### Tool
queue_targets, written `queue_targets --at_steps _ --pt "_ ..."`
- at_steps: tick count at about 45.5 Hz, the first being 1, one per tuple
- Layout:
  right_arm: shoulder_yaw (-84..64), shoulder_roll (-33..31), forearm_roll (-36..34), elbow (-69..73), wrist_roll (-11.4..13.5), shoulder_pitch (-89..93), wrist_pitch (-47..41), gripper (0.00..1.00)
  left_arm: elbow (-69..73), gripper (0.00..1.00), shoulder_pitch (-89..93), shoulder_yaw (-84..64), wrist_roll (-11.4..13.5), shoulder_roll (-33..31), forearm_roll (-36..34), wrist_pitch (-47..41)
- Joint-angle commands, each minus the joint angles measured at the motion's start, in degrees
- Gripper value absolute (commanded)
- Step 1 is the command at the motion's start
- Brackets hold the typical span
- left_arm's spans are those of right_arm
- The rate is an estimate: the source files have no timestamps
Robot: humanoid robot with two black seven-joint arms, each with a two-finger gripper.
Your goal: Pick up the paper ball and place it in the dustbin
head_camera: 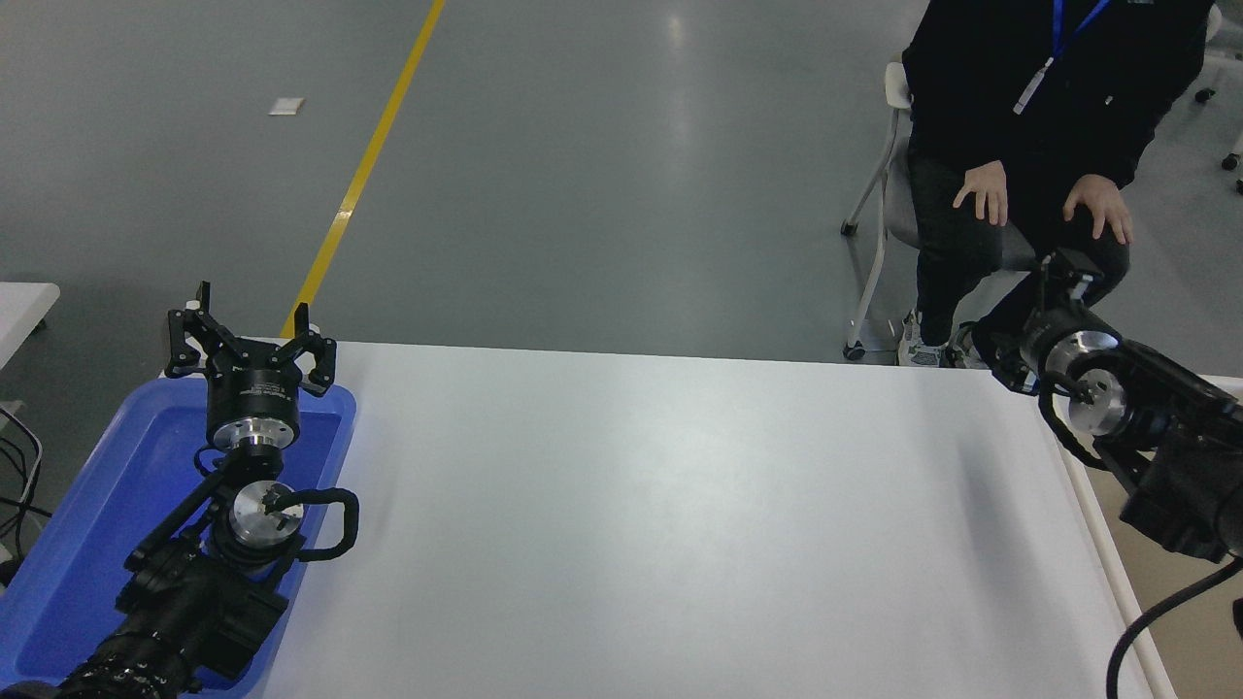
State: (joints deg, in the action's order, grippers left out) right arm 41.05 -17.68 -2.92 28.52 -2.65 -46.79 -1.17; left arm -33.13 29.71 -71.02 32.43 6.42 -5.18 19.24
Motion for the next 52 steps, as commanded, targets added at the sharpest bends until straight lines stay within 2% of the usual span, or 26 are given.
queue_targets --at_steps 1,19,52 --pt "5.80 4.40 -4.64 2.24 0.02 1.53 -4.72 1.00 0.00 0.99 0.00 0.00 0.00 0.00 0.00 0.01" --pt "8.60 8.97 -4.99 3.91 -0.07 7.06 -11.40 1.00 0.00 0.99 0.00 0.00 0.00 0.00 0.00 0.01" --pt "15.55 9.24 -4.99 2.85 -0.07 11.73 -14.83 1.00 0.00 0.99 0.00 0.00 0.00 0.00 0.00 0.01"
